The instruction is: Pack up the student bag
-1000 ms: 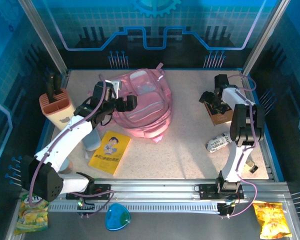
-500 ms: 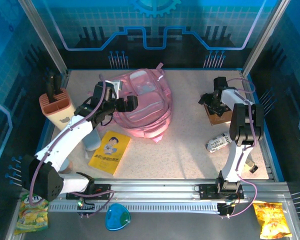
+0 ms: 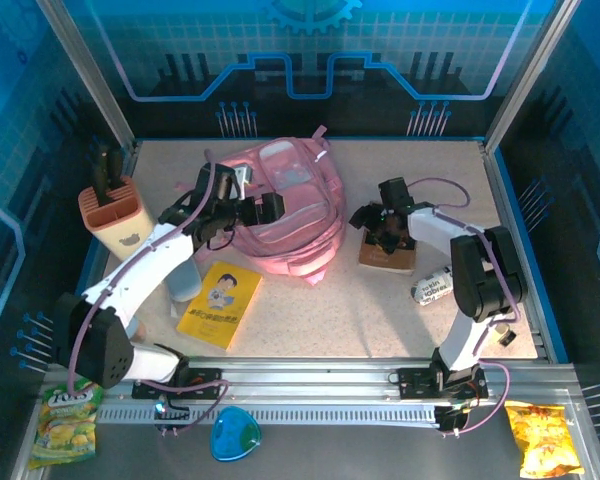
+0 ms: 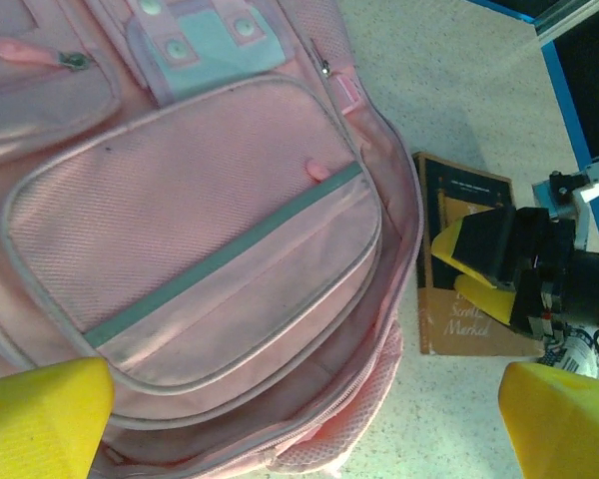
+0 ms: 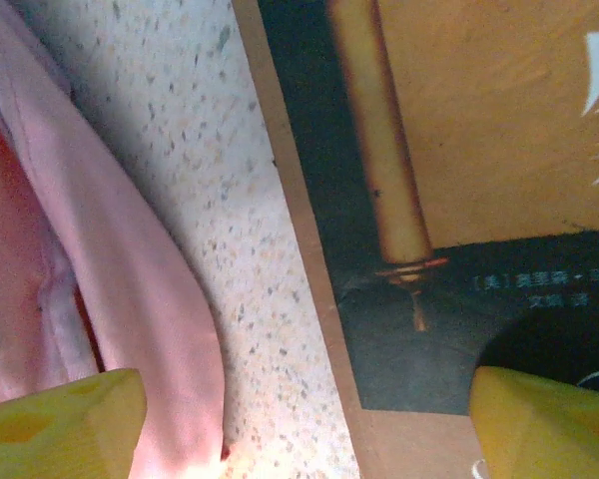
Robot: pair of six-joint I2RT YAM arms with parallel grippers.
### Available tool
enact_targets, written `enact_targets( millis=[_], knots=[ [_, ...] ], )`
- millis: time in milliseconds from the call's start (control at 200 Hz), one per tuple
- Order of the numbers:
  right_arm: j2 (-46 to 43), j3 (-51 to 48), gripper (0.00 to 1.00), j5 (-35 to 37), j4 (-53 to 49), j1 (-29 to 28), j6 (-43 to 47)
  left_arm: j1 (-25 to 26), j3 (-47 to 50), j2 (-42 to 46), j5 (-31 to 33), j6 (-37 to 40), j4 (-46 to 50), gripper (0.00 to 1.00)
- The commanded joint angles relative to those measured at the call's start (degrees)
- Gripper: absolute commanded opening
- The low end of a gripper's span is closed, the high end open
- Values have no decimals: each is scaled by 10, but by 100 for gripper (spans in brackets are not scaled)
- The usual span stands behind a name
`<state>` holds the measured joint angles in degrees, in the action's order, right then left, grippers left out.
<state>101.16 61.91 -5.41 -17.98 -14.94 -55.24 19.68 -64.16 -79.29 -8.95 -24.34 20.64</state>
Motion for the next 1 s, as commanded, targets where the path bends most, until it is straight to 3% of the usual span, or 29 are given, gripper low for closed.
enact_targets(
  millis=[0,145,390,540,775,820,996],
  knots=[
    [-32,25,85,22,-44,5,27,8,-27,-20,-43,-30,-16,98],
    [-22,62,85,66,-83,25,96,37,-45,-49,-44,-34,-16,99],
    [87,151,84,36,-120,68,161,86,-94,-114,-42,-53,3,98],
    [118,175,84,33,-135,68,176,113,-115,-149,-66,-67,-1,92],
    [112,99,81,7,-100,54,170,145,-140,-206,-90,-95,-8,85],
    [98,84,80,21,-106,44,177,150,-146,-217,-94,-98,-6,83],
    [21,2,76,-29,-79,29,171,165,-162,-247,-102,-107,2,77]
  ],
)
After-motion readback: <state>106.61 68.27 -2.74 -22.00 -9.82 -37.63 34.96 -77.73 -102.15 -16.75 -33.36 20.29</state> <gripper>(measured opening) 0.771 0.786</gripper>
